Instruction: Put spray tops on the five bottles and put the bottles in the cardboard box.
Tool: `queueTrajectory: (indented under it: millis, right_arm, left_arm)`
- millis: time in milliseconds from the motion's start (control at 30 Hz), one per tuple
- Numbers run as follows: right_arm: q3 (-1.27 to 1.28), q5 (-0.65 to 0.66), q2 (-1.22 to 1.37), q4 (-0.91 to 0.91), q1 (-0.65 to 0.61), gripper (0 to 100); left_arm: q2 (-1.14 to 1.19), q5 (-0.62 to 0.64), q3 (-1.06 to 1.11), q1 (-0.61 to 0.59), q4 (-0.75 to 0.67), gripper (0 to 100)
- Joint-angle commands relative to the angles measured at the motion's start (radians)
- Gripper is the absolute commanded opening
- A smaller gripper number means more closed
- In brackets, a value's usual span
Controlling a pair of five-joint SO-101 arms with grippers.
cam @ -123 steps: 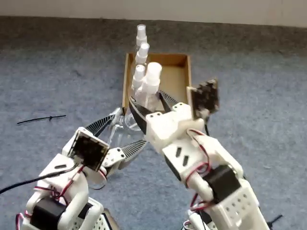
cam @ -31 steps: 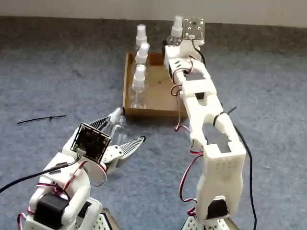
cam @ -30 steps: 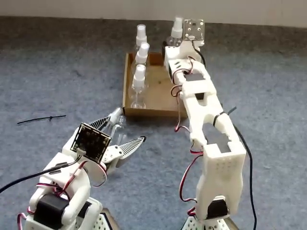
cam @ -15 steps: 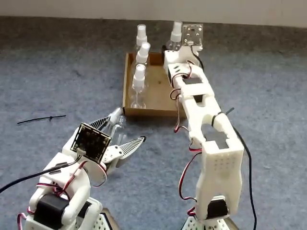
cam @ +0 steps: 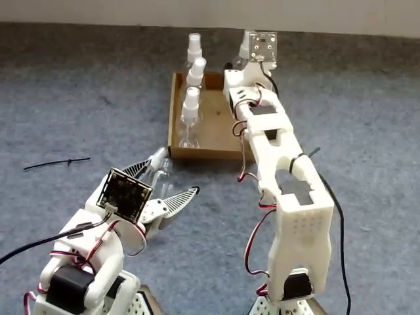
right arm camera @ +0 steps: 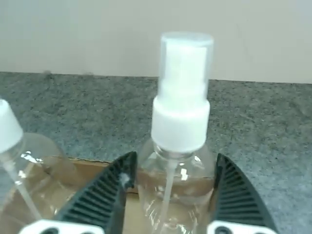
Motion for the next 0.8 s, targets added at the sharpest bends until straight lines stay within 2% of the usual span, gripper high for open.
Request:
queueTrajectory:
  millis: [0,267,500,600,767]
  right_arm:
    - [-0.016,-0.002,-0.025,0.01,0.015,18.9]
    - [-0.018,-0.003,-0.025,0.012,0.012,30.7]
    - [-0.021,-0.002,-0.025,0.019,0.013,31.0]
    - [-0.025,-0.002,-0.027,0.111,0.016,31.0]
    - [-0.082,-0.002,-0.071,0.124,0.01,31.0]
  left_arm:
    - [0.008,-0.006,-0.005,-0.008,-0.002,33]
    - [0.008,-0.006,-0.005,-0.008,-0.003,33]
    - [0.008,-0.009,0.031,-0.004,-0.011,33]
    - [0.008,-0.009,0.031,-0.008,-0.011,33]
    - [0.008,-0.009,0.031,-0.008,-0.011,33]
